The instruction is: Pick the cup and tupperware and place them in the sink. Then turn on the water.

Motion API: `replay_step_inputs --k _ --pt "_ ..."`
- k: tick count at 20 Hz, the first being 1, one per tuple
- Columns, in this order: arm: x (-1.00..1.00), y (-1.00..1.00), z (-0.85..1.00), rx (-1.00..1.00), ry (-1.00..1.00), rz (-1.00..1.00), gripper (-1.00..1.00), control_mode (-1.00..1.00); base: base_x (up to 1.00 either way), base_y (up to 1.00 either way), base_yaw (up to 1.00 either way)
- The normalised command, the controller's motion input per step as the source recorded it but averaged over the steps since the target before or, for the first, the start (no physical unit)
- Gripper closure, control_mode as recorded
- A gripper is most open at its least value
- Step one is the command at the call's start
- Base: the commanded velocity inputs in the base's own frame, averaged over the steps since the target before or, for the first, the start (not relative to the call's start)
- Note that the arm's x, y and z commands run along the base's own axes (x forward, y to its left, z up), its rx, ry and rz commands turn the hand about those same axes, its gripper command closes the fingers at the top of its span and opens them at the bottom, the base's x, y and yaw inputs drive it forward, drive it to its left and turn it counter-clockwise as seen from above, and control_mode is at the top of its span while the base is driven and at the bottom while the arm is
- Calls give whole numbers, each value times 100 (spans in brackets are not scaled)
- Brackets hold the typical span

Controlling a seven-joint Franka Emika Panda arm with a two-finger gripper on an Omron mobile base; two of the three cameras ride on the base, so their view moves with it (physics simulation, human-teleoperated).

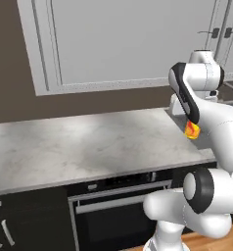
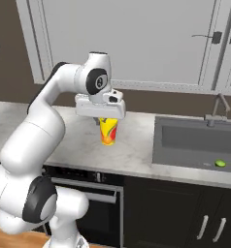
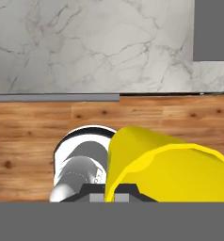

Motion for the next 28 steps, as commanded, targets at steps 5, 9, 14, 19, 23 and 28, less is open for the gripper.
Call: replay_step_inputs --k 5,9,14,19,23,28 --pt "0 0 0 0 0 0 100 100 0 -92 19" --pt "0 0 0 0 0 0 100 100 0 -95 17" --pt "0 0 0 0 0 0 100 100 0 -83 12" --pt "0 0 0 0 0 0 100 100 7 -26 1" --pt "0 0 0 0 0 0 100 100 21 -11 -6" --pt "0 0 0 0 0 0 100 100 26 -3 -14"
